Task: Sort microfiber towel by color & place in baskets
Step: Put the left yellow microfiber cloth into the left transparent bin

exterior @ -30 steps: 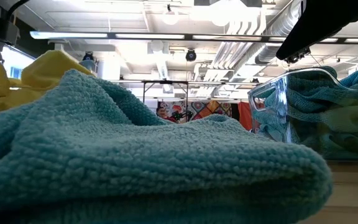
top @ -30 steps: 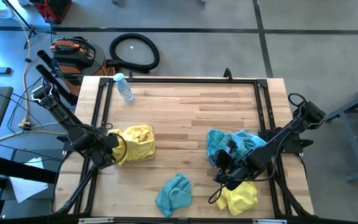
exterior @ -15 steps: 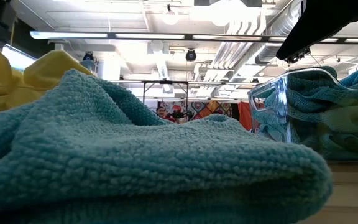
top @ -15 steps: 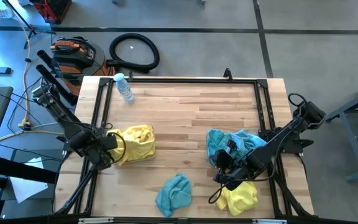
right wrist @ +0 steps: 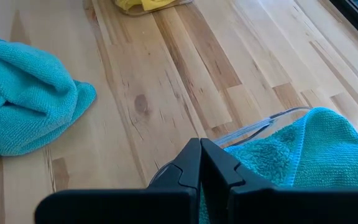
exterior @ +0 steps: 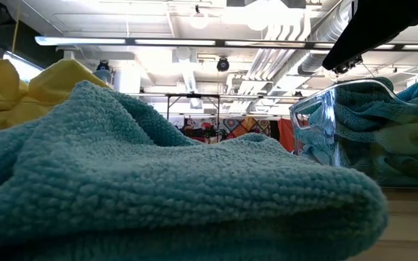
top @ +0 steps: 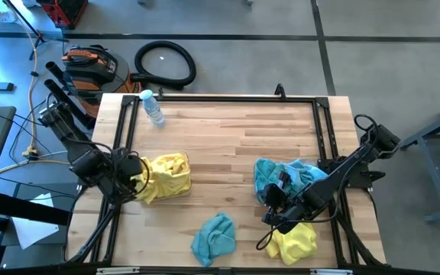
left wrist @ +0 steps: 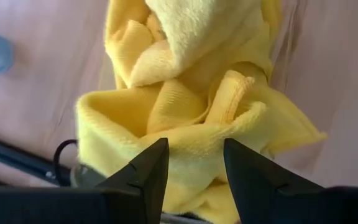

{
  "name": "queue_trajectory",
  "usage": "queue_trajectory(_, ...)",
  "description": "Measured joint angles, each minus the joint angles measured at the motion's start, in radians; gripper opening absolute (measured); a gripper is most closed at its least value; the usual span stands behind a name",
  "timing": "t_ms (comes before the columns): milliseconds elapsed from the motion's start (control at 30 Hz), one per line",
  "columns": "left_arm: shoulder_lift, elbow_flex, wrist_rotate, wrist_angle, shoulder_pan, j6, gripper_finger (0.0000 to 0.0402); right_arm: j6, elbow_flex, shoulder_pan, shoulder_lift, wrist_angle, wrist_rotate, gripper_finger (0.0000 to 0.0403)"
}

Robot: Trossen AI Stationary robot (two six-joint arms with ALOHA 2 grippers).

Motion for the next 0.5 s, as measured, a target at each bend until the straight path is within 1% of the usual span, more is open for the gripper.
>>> queue_trajectory(133,0.001,-0.107,-0.007,0.104,-0.001,0.021,0.0139,0.0,0.0,0.0,0.0,0.0,0.0,0.0)
queue_trajectory(267,0.001,-0.235,0.026,0.222,0.003,0.006,0.0138,0.0,0.0,0.0,0.0,0.0,-0.001,0.0)
queue_trajectory(433,0.001,-0.36,0.118,0.343,0.044,-0.01,0.0138,0.0,0.0,0.0,0.0,0.0,-0.001,0.0)
queue_trajectory(500,0.003,-0.387,0.14,0.377,0.064,0.018,0.0138,0.0,0.0,0.0,0.0,0.0,-0.001,0.0)
